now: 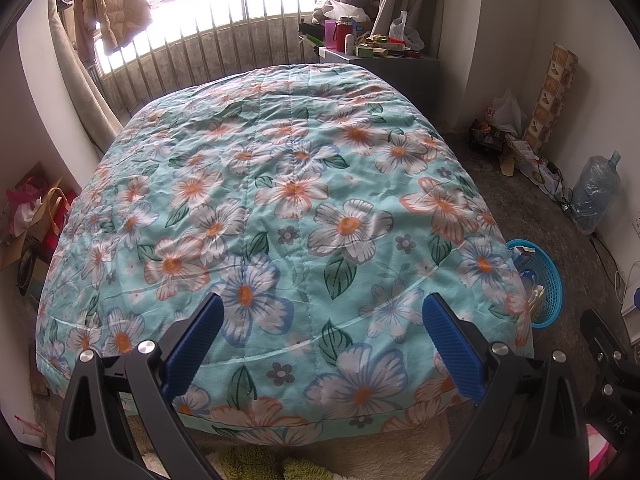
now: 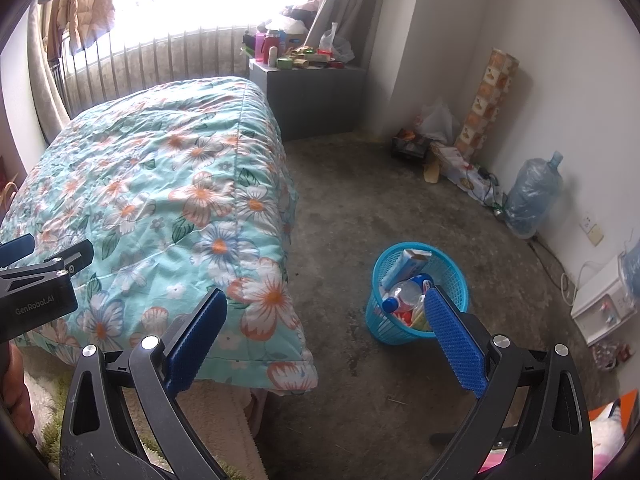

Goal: Collect trash

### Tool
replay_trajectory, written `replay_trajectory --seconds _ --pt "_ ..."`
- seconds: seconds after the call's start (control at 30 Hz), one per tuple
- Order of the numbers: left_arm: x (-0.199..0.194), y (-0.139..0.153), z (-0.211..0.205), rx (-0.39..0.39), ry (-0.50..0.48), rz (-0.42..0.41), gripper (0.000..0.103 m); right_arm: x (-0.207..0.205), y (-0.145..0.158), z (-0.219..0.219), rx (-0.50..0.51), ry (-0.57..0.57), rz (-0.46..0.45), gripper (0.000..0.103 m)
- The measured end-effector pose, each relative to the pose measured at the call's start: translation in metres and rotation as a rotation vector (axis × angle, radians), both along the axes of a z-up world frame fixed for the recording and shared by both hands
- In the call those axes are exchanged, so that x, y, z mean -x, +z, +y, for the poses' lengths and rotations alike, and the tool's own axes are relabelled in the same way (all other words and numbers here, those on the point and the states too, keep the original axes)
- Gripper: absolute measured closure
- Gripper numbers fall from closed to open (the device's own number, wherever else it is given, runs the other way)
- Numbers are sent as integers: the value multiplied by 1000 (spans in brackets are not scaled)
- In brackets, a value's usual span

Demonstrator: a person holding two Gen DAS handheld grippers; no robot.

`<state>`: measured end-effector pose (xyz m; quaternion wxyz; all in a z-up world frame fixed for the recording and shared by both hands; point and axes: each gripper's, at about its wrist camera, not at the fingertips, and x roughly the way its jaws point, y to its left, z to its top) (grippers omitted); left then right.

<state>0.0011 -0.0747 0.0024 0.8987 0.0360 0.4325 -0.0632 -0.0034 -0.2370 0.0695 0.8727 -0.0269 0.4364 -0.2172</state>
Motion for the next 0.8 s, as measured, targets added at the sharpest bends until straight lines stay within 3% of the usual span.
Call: replay_trajectory --seconds 0.8 --pt "-1 1 0 -2 -1 1 6 -1 -1 2 -1 -1 -2 8"
